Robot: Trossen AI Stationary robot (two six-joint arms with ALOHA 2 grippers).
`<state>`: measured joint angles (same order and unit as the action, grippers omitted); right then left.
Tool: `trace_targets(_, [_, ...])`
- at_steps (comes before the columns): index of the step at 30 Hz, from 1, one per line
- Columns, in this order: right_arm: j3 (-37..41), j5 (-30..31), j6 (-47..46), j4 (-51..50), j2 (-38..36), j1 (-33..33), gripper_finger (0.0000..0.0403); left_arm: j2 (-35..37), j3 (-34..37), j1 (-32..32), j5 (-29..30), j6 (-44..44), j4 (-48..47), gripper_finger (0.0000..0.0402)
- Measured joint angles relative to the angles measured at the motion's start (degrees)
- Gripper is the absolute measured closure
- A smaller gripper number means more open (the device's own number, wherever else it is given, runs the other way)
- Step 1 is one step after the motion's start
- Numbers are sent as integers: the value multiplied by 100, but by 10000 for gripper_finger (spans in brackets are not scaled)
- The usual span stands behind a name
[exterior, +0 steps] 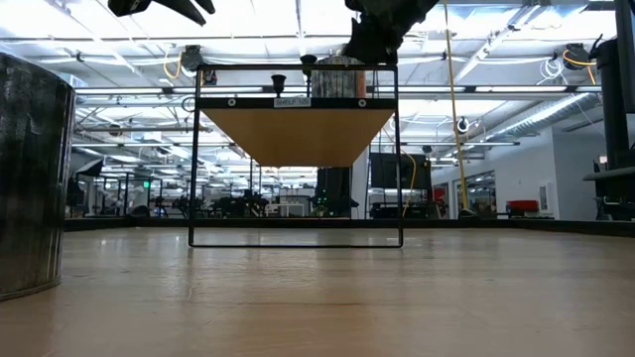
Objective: Pick & Place candle stick holders
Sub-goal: Put the top orange scented candle on the shelf, then put the orange scented candle on the shelf
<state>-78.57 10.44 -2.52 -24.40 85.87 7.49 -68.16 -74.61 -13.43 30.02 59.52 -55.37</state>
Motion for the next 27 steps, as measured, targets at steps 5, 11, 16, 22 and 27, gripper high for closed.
trace_targets(5, [-1,18,0,0,6,0,403,0,0,0,-2,1,-1,309])
trace_targets(11, [-1,9,-74,-116,-1,35,403,0,-1,0,-4,3,-2,309])
trace_targets(16, [-1,33,-67,-60,-1,34,403,0,-1,-9,-7,-32,-2,309])
trace_targets(22, [-120,154,63,254,-142,-1,403,0,-1,-11,-11,-49,-2,309])
trace_targets(27, [-370,260,192,94,-242,-191,403,0,0,-20,-91,-60,-4,309])
